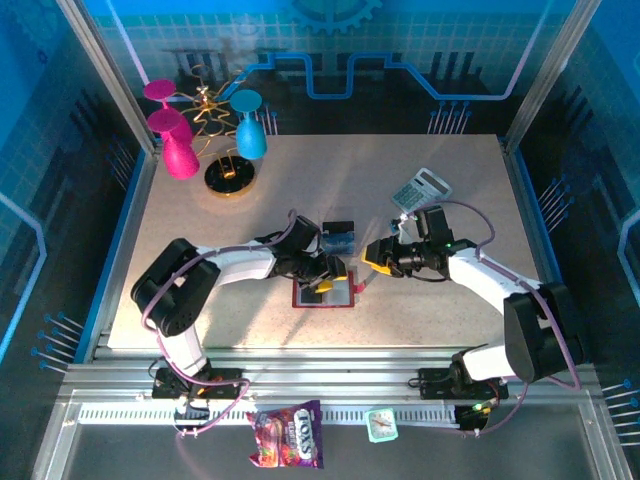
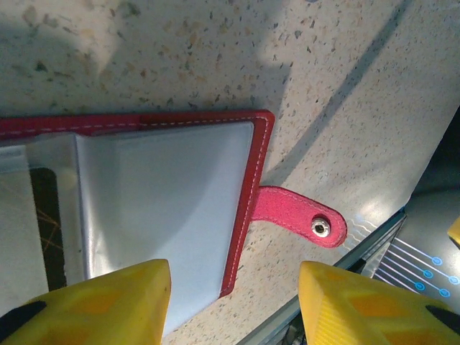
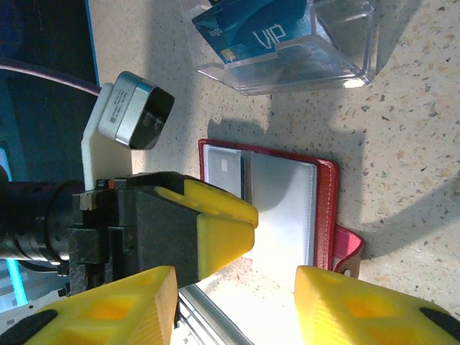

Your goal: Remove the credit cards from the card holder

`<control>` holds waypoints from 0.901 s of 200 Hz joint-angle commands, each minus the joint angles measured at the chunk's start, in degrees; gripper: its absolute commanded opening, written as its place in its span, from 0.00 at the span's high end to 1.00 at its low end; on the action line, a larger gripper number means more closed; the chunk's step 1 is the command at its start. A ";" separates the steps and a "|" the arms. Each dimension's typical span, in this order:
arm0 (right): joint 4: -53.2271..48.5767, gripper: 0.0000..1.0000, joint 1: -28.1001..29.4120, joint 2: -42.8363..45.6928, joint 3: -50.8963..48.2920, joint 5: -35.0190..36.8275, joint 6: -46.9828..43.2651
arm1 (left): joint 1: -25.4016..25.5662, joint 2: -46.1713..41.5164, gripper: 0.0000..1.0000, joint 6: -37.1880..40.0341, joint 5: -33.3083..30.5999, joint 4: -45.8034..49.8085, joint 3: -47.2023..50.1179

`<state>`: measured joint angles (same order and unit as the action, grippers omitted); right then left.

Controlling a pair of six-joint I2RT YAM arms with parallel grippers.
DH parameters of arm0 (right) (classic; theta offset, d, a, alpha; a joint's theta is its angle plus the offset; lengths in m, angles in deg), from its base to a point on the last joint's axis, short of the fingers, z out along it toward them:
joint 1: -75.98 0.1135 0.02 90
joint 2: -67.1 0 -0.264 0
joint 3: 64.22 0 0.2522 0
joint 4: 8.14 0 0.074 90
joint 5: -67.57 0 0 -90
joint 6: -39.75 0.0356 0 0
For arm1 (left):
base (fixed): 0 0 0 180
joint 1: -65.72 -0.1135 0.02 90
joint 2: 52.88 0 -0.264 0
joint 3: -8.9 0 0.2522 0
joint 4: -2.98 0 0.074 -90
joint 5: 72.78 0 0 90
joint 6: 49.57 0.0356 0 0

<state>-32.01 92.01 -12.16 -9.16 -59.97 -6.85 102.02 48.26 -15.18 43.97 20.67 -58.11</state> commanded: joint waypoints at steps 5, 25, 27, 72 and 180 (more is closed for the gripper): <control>-1.93 0.52 -0.75 1.57 -0.49 -0.17 -0.86 | 0.44 1.76 0.49 -0.43 1.90 -0.73 -1.72; -2.17 0.52 -0.79 1.88 -0.48 -0.04 -0.86 | 0.41 2.54 0.49 -0.71 2.22 -1.41 -1.55; -2.19 0.52 -0.77 1.93 -0.46 -0.07 -0.86 | 0.41 2.56 0.49 -0.72 2.25 -1.51 -1.49; -2.37 0.52 -0.75 2.10 -0.48 0.12 -0.94 | 0.38 3.37 0.49 -0.80 2.53 -1.96 -1.41; 0.25 0.52 0.62 -0.04 -0.46 -0.28 0.62 | -0.75 -3.69 0.49 0.72 -1.76 1.69 0.35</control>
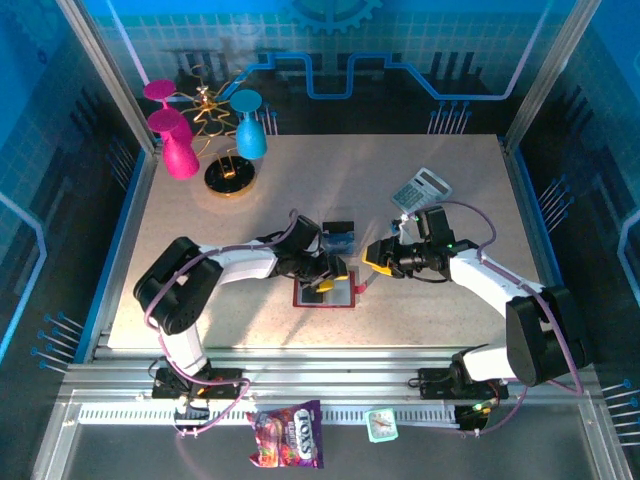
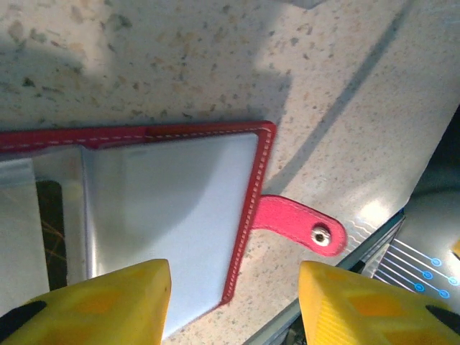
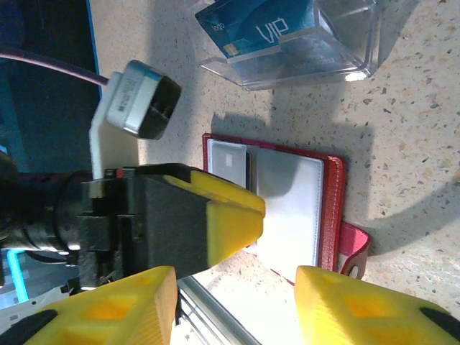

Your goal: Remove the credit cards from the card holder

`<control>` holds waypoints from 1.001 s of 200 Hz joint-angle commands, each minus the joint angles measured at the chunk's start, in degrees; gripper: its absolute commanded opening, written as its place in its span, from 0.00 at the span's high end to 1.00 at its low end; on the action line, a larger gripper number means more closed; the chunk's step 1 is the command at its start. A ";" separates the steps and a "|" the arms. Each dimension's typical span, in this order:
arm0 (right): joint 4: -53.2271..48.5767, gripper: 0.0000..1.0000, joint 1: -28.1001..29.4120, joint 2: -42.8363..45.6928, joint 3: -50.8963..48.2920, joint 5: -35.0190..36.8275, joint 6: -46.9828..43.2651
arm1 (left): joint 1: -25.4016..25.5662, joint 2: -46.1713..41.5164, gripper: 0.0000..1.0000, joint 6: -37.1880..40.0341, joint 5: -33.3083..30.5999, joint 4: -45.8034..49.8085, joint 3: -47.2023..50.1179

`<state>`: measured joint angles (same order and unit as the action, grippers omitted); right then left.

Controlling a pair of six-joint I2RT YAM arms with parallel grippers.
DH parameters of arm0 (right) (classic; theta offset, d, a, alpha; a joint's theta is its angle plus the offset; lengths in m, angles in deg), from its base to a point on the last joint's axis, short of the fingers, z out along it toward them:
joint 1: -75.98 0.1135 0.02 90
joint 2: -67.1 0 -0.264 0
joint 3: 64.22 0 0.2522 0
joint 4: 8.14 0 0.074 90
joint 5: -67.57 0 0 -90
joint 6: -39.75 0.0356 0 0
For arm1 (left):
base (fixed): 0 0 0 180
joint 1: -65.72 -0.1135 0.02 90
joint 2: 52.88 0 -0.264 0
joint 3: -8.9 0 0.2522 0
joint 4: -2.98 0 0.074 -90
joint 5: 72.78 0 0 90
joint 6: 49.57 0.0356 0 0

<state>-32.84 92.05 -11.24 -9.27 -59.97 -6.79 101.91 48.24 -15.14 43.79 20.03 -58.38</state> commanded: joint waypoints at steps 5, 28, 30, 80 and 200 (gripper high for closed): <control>1.33 0.52 0.88 -1.38 -0.24 -0.31 0.63 | -0.86 -4.09 0.49 0.76 -1.67 2.36 0.93; 2.47 0.52 2.17 -3.71 0.03 -0.19 0.97 | -2.11 -5.92 0.49 0.90 -1.78 2.47 2.76; 2.60 0.52 2.26 -3.93 0.03 -0.11 1.00 | -2.29 -6.06 0.49 0.90 -1.83 2.48 2.90; 3.87 0.52 4.95 -9.61 -0.66 3.83 -0.20 | -5.73 -10.39 0.49 1.59 -2.16 2.97 7.07; 2.28 0.52 8.09 -16.08 1.11 8.12 -2.29 | -9.09 -15.23 0.49 2.02 -2.62 3.63 11.60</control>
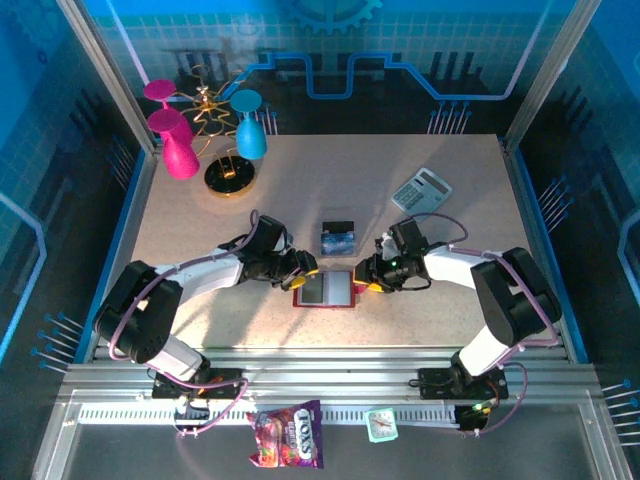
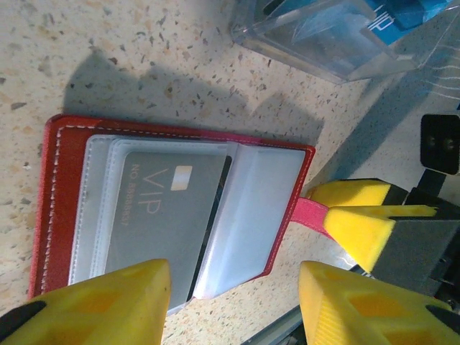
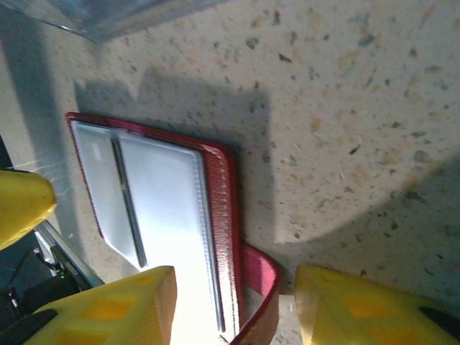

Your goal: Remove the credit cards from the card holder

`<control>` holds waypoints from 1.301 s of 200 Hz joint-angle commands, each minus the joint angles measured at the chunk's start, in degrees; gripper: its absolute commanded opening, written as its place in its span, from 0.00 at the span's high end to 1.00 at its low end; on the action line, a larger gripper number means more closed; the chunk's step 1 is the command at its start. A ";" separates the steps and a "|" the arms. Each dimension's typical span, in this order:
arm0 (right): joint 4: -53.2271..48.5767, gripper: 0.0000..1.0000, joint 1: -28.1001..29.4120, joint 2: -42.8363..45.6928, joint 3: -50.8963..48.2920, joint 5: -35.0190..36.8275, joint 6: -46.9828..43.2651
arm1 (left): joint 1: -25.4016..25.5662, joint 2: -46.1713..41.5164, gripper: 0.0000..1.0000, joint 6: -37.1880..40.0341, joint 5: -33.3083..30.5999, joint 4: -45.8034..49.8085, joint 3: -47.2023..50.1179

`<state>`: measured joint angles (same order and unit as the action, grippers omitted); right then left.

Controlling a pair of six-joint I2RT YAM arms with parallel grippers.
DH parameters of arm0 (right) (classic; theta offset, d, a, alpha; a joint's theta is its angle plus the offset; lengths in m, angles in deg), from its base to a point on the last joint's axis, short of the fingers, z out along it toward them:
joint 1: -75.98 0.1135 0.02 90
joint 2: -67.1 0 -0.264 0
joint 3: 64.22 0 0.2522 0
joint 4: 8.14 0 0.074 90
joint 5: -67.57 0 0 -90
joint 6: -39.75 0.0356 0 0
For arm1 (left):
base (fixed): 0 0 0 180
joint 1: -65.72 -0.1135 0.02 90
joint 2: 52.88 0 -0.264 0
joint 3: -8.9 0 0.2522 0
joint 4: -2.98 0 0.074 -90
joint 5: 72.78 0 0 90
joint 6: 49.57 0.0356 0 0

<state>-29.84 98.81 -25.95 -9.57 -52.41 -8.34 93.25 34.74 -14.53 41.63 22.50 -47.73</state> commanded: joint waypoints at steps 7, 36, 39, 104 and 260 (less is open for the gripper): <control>-0.43 0.52 1.72 -1.58 1.56 0.49 -0.54 | -0.40 -1.80 0.49 1.43 -0.50 1.18 1.09; 0.84 0.52 2.89 -2.47 2.14 -0.13 0.40 | -0.51 -2.54 0.49 1.26 -0.74 1.38 1.55; 1.09 0.51 3.00 -2.60 2.18 -0.23 0.48 | -0.56 -2.54 0.49 1.29 -0.78 1.44 1.52; 2.11 0.52 4.24 -4.37 4.07 -0.69 1.16 | -0.88 -4.12 0.49 1.31 -1.20 1.98 2.66; -11.61 0.52 4.33 -0.19 12.82 5.81 -5.28 | -2.20 -4.29 0.49 1.88 -0.76 1.32 4.46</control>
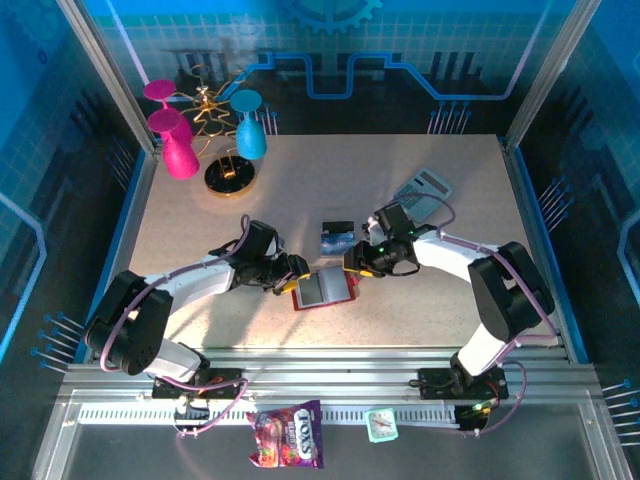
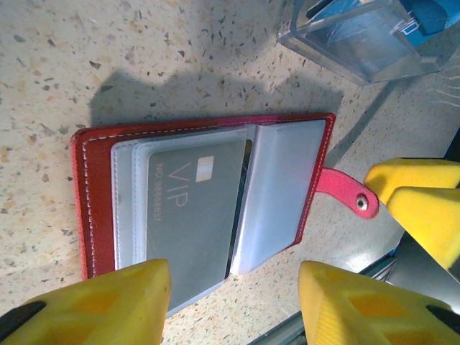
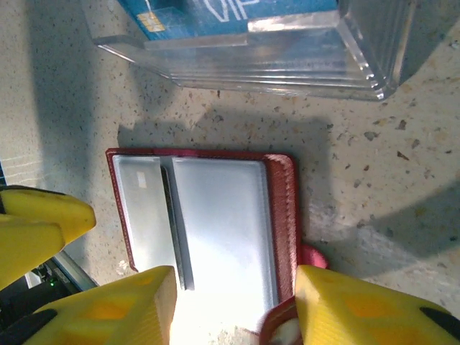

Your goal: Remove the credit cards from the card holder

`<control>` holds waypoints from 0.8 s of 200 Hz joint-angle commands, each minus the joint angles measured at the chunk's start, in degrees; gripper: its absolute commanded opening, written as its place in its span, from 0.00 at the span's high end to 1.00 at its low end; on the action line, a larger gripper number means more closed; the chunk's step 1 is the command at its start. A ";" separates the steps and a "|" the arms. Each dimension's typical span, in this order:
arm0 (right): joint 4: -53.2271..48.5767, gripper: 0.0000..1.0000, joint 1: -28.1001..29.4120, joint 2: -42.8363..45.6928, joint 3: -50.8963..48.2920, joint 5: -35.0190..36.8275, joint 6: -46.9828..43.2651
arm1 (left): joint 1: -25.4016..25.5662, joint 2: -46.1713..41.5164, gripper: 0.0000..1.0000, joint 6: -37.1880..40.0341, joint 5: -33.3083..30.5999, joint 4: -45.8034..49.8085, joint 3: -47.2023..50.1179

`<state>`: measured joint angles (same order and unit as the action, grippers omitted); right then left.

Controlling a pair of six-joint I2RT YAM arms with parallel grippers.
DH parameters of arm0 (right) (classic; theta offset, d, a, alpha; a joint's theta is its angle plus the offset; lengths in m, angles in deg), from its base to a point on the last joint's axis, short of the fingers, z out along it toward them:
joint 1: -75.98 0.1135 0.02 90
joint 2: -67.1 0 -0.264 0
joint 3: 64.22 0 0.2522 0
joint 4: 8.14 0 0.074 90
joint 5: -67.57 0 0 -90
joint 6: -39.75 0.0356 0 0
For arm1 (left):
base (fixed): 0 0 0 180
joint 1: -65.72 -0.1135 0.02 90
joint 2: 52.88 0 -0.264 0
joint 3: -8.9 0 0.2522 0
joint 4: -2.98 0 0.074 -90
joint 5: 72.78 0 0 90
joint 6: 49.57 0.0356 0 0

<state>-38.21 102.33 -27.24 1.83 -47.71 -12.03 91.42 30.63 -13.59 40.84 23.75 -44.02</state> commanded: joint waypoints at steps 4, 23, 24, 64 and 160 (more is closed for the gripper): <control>-3.13 0.52 0.83 0.94 1.41 1.03 -1.52 | -0.36 -0.05 0.49 0.93 0.09 -0.04 0.75; -2.25 0.52 1.08 -0.07 1.06 0.85 -1.48 | -0.38 -0.29 0.49 0.85 0.20 -0.06 0.95; -2.19 0.52 1.03 -0.10 1.01 0.85 -1.48 | -0.38 -0.32 0.49 0.85 0.16 -0.02 0.94; -0.91 0.52 1.55 -2.14 1.34 -0.61 -1.30 | -0.38 -0.95 0.49 1.04 0.02 0.60 1.15; -0.88 0.54 3.61 0.49 -1.58 -1.22 -0.08 | -0.38 0.47 0.49 0.93 0.71 0.05 0.40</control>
<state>-38.80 104.64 -28.86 1.00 -48.04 -12.58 91.37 30.63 -13.46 40.86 23.75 -43.64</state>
